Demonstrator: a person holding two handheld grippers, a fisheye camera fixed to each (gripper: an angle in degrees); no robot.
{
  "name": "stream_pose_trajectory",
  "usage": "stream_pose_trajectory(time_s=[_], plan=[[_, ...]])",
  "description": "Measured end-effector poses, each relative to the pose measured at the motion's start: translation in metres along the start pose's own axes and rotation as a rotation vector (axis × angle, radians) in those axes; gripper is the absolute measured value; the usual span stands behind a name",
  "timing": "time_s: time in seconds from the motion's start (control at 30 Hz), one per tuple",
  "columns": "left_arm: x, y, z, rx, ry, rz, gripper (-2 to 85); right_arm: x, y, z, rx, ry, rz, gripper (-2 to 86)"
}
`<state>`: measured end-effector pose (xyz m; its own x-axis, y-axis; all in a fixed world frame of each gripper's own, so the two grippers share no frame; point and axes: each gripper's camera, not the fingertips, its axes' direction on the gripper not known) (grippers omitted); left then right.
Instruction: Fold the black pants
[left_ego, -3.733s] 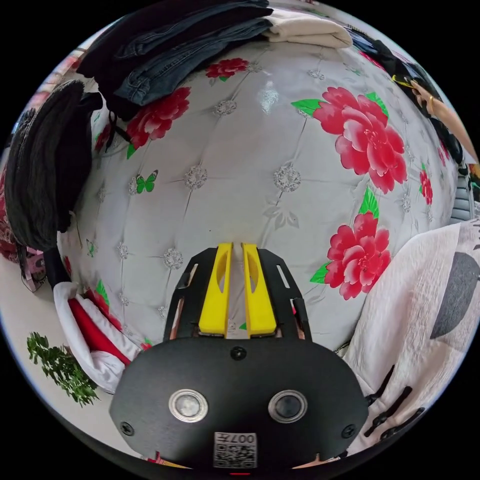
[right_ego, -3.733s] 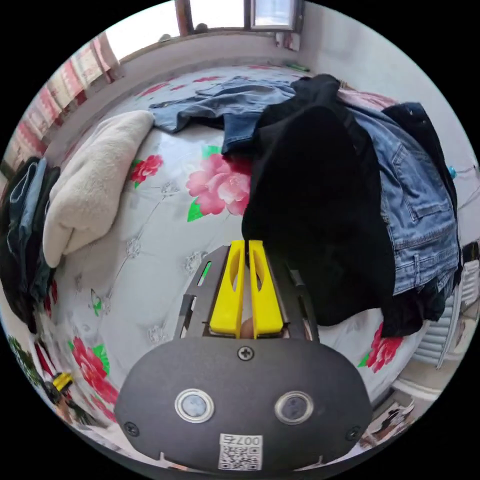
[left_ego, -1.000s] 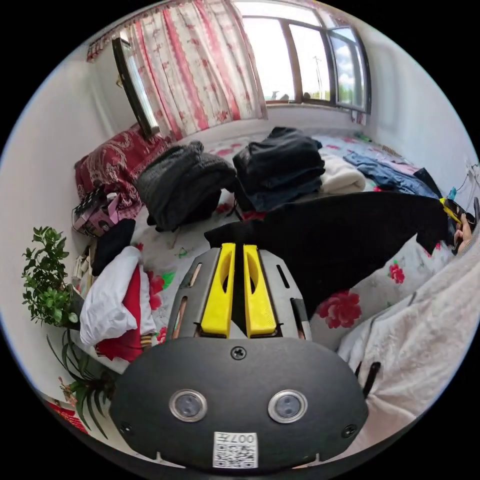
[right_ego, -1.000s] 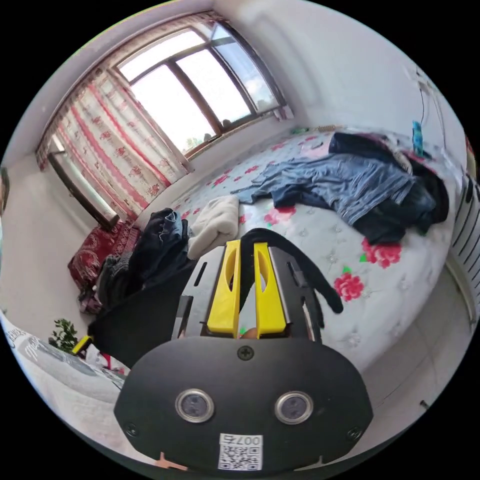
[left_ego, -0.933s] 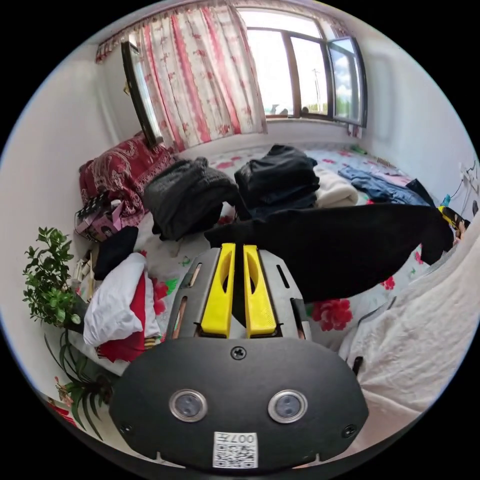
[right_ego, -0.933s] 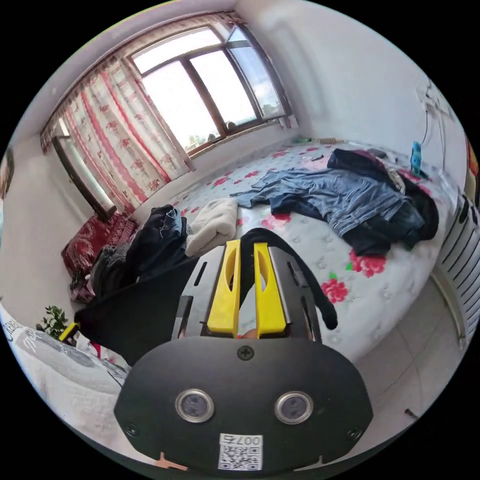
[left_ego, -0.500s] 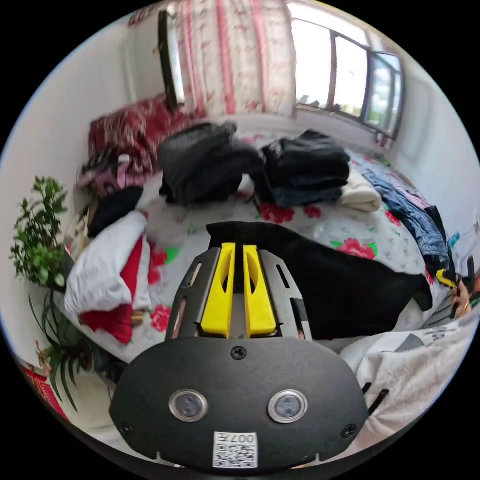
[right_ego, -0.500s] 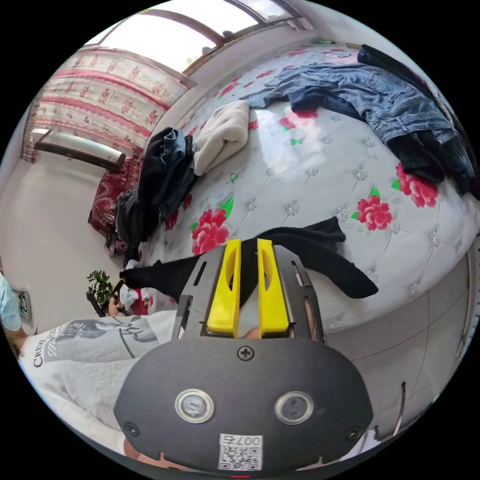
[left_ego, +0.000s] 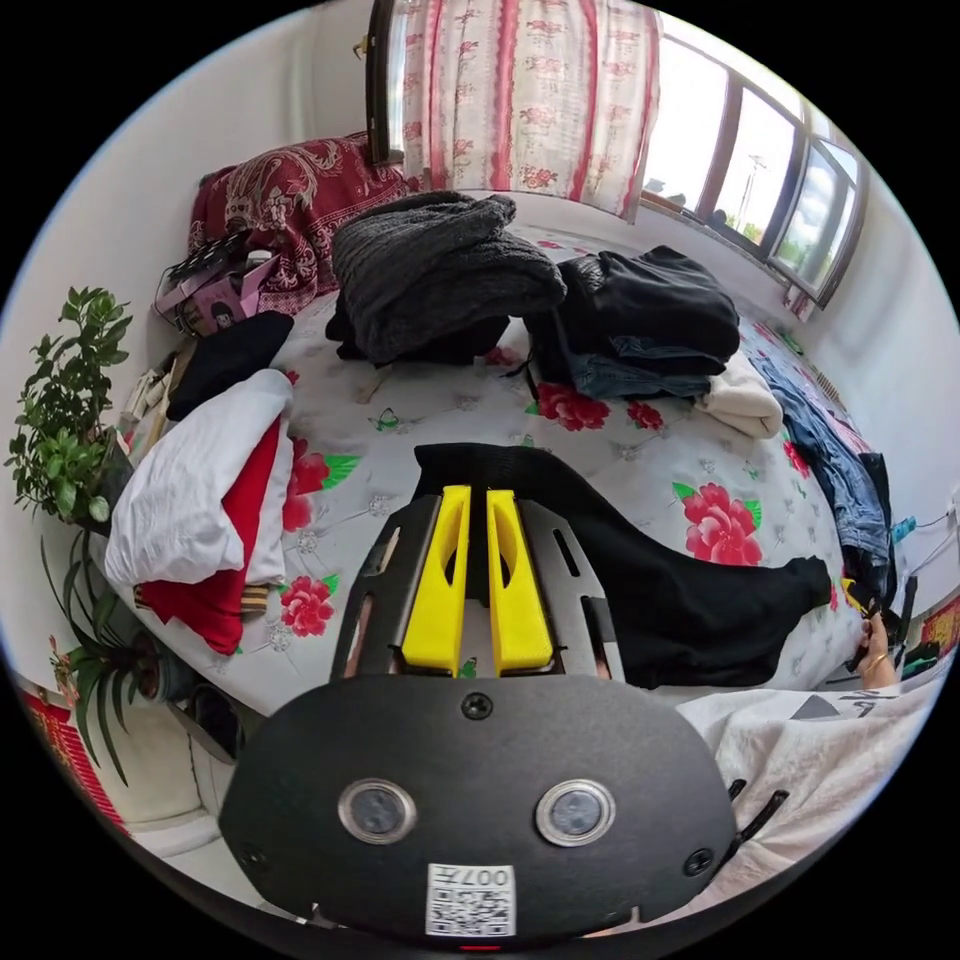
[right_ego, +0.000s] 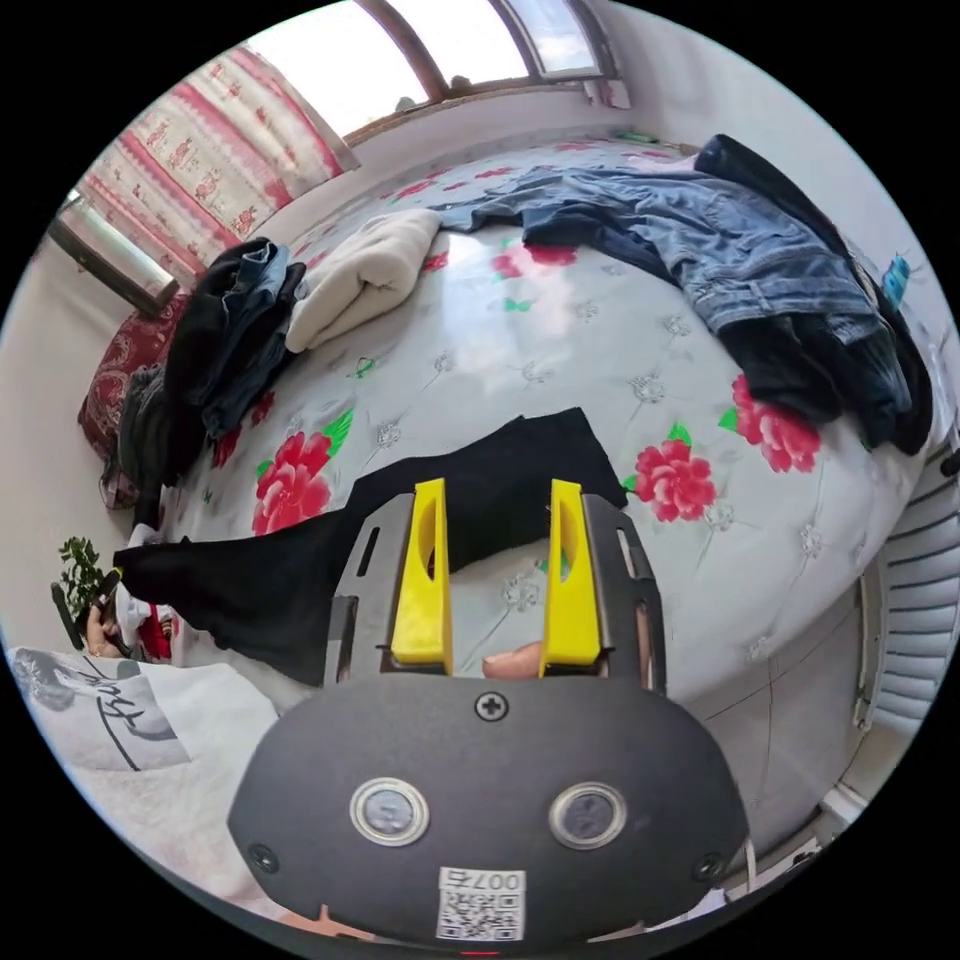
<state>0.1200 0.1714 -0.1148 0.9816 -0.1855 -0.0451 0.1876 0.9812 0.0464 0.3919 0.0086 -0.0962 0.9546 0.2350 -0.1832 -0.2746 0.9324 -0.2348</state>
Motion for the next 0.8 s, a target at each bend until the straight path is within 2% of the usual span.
stream_pose_trajectory(time_s=[0.1, 0.17, 0.2, 0.23, 0.4, 0.57, 0.7, 0.8], plan=[[0.006, -0.003, -0.004, -0.003, -0.031, 0.028, 0.6, -0.019, -0.025, 0.033, -0.057, 0.008, -0.077, 8.9], [0.010, -0.005, -0.008, 0.003, -0.045, 0.039, 0.6, -0.028, -0.037, 0.075, -0.223, 0.020, -0.088, 7.7], [0.011, -0.006, -0.011, 0.012, -0.050, 0.038, 0.6, -0.029, -0.036, 0.081, -0.244, 0.066, -0.076, 6.9], [0.011, -0.006, -0.014, 0.019, -0.056, 0.030, 0.6, -0.037, -0.029, 0.075, -0.122, 0.172, -0.096, 5.3], [0.003, -0.002, -0.029, 0.039, -0.045, -0.029, 0.5, -0.031, -0.007, 0.058, -0.094, 0.106, -0.068, 1.0], [-0.006, 0.007, -0.083, 0.187, 0.101, -0.027, 0.4, -0.011, 0.042, -0.060, 0.285, 0.035, 0.102, 0.0], [-0.005, -0.006, -0.127, 0.342, 0.150, 0.021, 0.5, -0.020, 0.060, -0.140, 0.537, 0.119, 0.101, -0.1], [-0.001, -0.036, -0.125, 0.401, 0.164, 0.029, 1.0, -0.035, 0.046, -0.179, 0.681, 0.113, 0.035, 0.0]])
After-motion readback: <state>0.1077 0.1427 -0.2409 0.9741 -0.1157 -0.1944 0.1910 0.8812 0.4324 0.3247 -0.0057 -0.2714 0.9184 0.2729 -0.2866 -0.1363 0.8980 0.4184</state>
